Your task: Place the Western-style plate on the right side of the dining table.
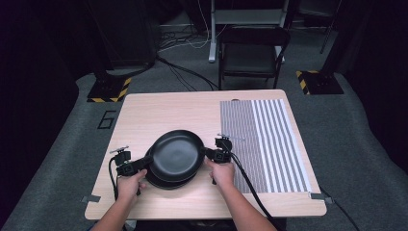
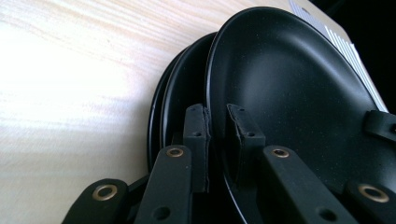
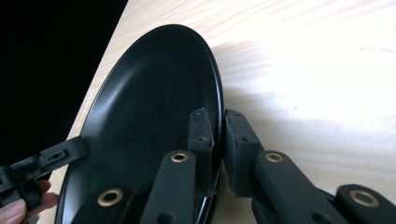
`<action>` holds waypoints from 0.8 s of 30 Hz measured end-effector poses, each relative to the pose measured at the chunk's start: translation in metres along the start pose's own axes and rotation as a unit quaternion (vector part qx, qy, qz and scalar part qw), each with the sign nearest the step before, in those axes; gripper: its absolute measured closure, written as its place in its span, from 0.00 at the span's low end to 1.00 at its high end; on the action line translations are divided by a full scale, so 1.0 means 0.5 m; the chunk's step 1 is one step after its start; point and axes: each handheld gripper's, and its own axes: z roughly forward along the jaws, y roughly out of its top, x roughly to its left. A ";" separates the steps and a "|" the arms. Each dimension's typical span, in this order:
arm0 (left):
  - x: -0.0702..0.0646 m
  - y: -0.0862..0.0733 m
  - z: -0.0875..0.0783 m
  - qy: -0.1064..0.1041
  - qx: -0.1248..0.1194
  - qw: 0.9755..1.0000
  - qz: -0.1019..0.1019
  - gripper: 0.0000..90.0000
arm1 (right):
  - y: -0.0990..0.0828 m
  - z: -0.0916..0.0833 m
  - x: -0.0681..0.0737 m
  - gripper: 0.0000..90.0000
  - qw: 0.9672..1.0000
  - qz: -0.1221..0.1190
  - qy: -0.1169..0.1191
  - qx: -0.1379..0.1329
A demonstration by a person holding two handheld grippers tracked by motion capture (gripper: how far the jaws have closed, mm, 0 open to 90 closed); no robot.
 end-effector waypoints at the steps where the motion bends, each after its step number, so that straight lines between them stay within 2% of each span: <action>1: 0.001 0.001 0.003 -0.001 -0.002 1.000 -0.002 0.88 | 0.004 0.002 0.000 0.91 1.000 0.001 0.000 -0.001; 7: 0.000 0.000 0.005 -0.003 -0.008 1.000 -0.005 0.88 | 0.012 0.009 -0.005 0.89 1.000 -0.010 -0.002 -0.006; 8: -0.001 -0.001 0.004 -0.002 -0.010 1.000 -0.003 0.88 | 0.007 0.004 -0.001 0.77 1.000 -0.023 -0.004 -0.006; 10: 0.002 -0.002 0.003 -0.005 -0.009 1.000 -0.003 0.88 | -0.002 -0.004 0.003 0.76 1.000 -0.026 0.000 -0.008; 13: 0.003 -0.003 0.003 -0.007 -0.009 1.000 -0.008 0.88 | -0.029 -0.015 0.012 0.76 0.999 -0.051 -0.017 0.000; 15: 0.002 -0.003 0.003 -0.006 -0.010 1.000 -0.007 0.88 | -0.037 -0.019 0.013 0.76 0.998 -0.055 -0.019 0.003; 16: 0.001 -0.004 0.003 -0.005 -0.010 1.000 -0.007 0.88 | -0.044 -0.022 0.014 0.76 0.998 -0.053 -0.019 0.004; 17: 0.001 -0.004 0.003 -0.006 -0.011 1.000 -0.008 0.89 | -0.055 -0.026 0.015 0.79 0.999 -0.034 -0.013 0.005; 18: 0.000 -0.004 0.004 -0.005 -0.012 1.000 -0.007 0.89 | -0.058 -0.026 0.015 0.80 1.000 -0.025 -0.012 0.007; 19: 0.000 -0.004 0.004 -0.005 -0.012 1.000 -0.007 0.89 | -0.058 -0.026 0.015 0.80 1.000 -0.025 -0.012 0.007; 20: 0.000 -0.004 0.004 -0.005 -0.013 1.000 -0.005 0.89 | -0.064 -0.024 0.017 0.81 1.000 -0.014 -0.011 0.008; 21: 0.000 -0.004 0.004 -0.005 -0.013 1.000 -0.005 0.89 | -0.064 -0.024 0.017 0.81 1.000 -0.014 -0.011 0.008; 22: 0.001 -0.005 0.004 -0.007 -0.013 1.000 -0.008 0.89 | -0.066 -0.023 0.018 0.83 1.000 0.000 -0.013 0.003; 23: 0.001 -0.005 0.004 -0.007 -0.013 1.000 -0.008 0.89 | -0.066 -0.023 0.018 0.83 1.000 0.000 -0.013 0.003; 24: 0.002 -0.005 0.004 -0.009 -0.014 1.000 -0.008 0.89 | -0.066 -0.023 0.015 0.84 1.000 0.019 -0.010 0.000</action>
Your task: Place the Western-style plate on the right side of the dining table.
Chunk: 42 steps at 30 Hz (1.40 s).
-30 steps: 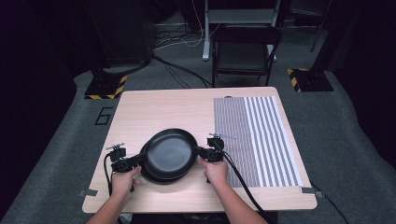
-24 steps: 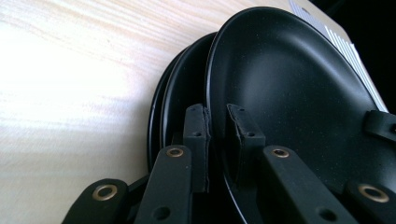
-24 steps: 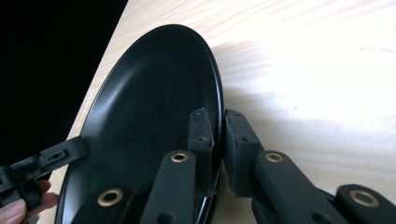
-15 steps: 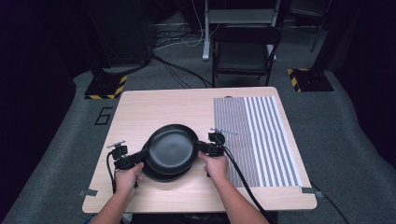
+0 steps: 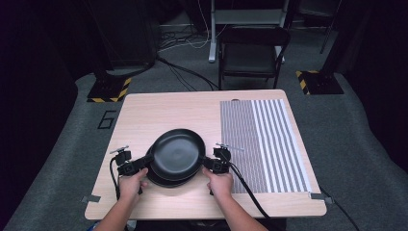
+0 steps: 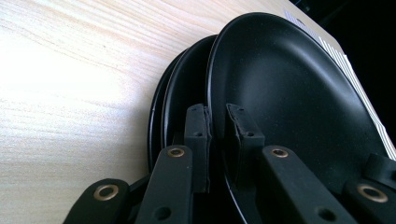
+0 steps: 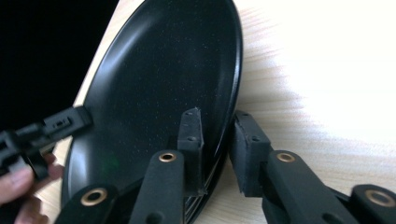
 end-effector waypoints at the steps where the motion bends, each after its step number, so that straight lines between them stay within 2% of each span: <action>1: 0.001 0.000 0.000 -0.002 0.000 1.000 -0.001 0.89 | 0.000 0.000 -0.001 0.85 1.000 0.008 0.002 -0.002; 8: 0.001 -0.006 -0.004 -0.005 0.005 1.000 -0.005 0.86 | -0.005 0.001 -0.001 0.85 1.000 0.008 0.000 -0.016; 14: -0.010 -0.023 -0.023 -0.002 0.017 1.000 0.008 0.82 | -0.007 -0.001 -0.006 0.86 1.000 0.009 0.005 -0.021; 18: -0.019 -0.041 -0.040 -0.007 0.008 1.000 -0.008 0.79 | -0.006 -0.003 -0.008 0.86 1.000 0.008 0.005 -0.022; 21: -0.025 -0.051 -0.043 0.001 0.002 1.000 -0.004 0.79 | -0.006 -0.003 -0.007 0.87 1.000 0.013 0.004 -0.024; 22: -0.028 -0.053 -0.044 0.002 0.008 1.000 0.001 0.79 | -0.006 -0.003 -0.007 0.87 1.000 0.013 0.004 -0.024; 23: -0.028 -0.056 -0.044 -0.002 0.014 1.000 -0.005 0.81 | -0.005 -0.003 -0.008 0.87 1.000 0.013 0.004 -0.026; 26: -0.030 -0.057 -0.041 0.001 0.012 1.000 -0.014 0.81 | -0.005 -0.003 -0.008 0.87 1.000 0.014 0.003 -0.025; 30: -0.033 -0.065 -0.030 0.001 0.010 0.999 -0.047 0.82 | -0.006 -0.006 -0.010 0.87 0.999 0.025 0.007 -0.024; 31: -0.033 -0.065 -0.030 0.001 0.010 0.999 -0.047 0.82 | -0.006 -0.006 -0.010 0.87 0.999 0.025 0.007 -0.024; 32: -0.035 -0.069 -0.028 0.005 0.002 0.999 -0.053 0.82 | -0.008 -0.006 -0.012 0.87 0.999 0.037 0.011 -0.026; 36: -0.041 -0.079 -0.026 0.012 -0.015 0.998 -0.066 0.82 | -0.013 -0.005 -0.008 0.87 0.999 0.042 0.006 -0.033; 40: -0.039 -0.081 -0.026 0.007 -0.019 0.997 -0.077 0.83 | -0.019 -0.009 -0.006 0.87 0.998 0.051 0.005 -0.034; 42: -0.038 -0.082 -0.026 0.006 -0.023 0.996 -0.091 0.83 | -0.024 -0.011 -0.005 0.87 0.998 0.059 0.007 -0.033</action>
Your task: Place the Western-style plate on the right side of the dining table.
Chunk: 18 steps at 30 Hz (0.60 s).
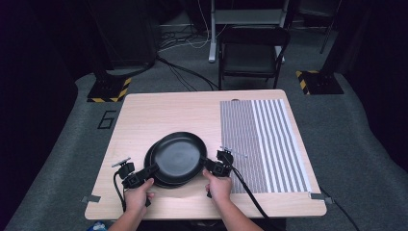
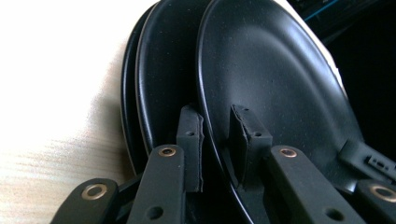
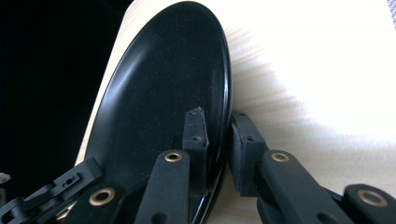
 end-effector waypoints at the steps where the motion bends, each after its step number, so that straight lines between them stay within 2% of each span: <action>1: -0.001 -0.002 0.000 0.003 -0.006 1.000 -0.003 0.84 | -0.002 0.000 0.001 0.87 1.000 0.004 0.000 0.000; 3: -0.002 -0.003 0.001 0.007 -0.013 1.000 -0.003 0.84 | -0.005 0.000 0.002 0.87 1.000 0.006 0.001 0.000; 6: -0.002 -0.011 0.000 0.011 -0.034 0.999 -0.014 0.85 | -0.011 0.001 0.005 0.87 1.000 0.011 -0.002 -0.003; 18: -0.004 -0.017 0.000 0.014 -0.050 0.999 -0.014 0.85 | -0.024 -0.002 0.007 0.87 1.000 0.016 -0.003 -0.012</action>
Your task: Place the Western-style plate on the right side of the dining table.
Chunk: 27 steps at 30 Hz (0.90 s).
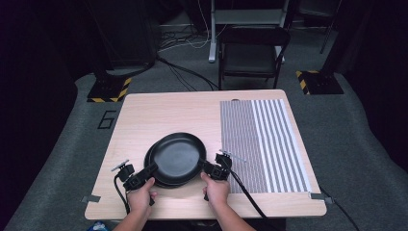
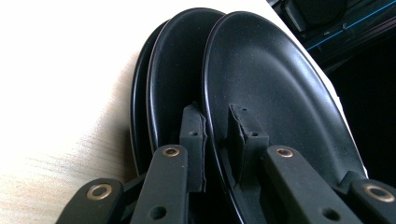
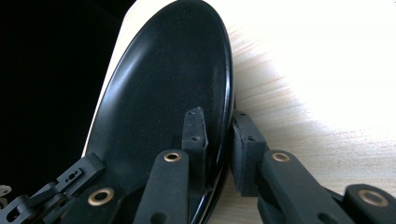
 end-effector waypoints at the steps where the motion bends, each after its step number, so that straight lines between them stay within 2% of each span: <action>1: 0.000 0.000 0.000 0.000 -0.002 1.000 0.001 0.85 | 0.000 0.000 -0.001 0.86 1.000 -0.002 -0.001 -0.001; 9: 0.000 -0.001 0.000 -0.004 -0.006 1.000 -0.004 0.86 | -0.004 0.000 0.001 0.87 1.000 0.003 -0.001 -0.008; 12: -0.001 0.001 -0.002 -0.007 -0.008 1.000 0.002 0.86 | -0.006 0.000 0.000 0.86 1.000 0.007 0.002 -0.013; 27: -0.004 0.010 -0.004 -0.010 -0.009 1.000 0.007 0.87 | -0.004 -0.001 0.000 0.86 1.000 0.013 0.004 -0.003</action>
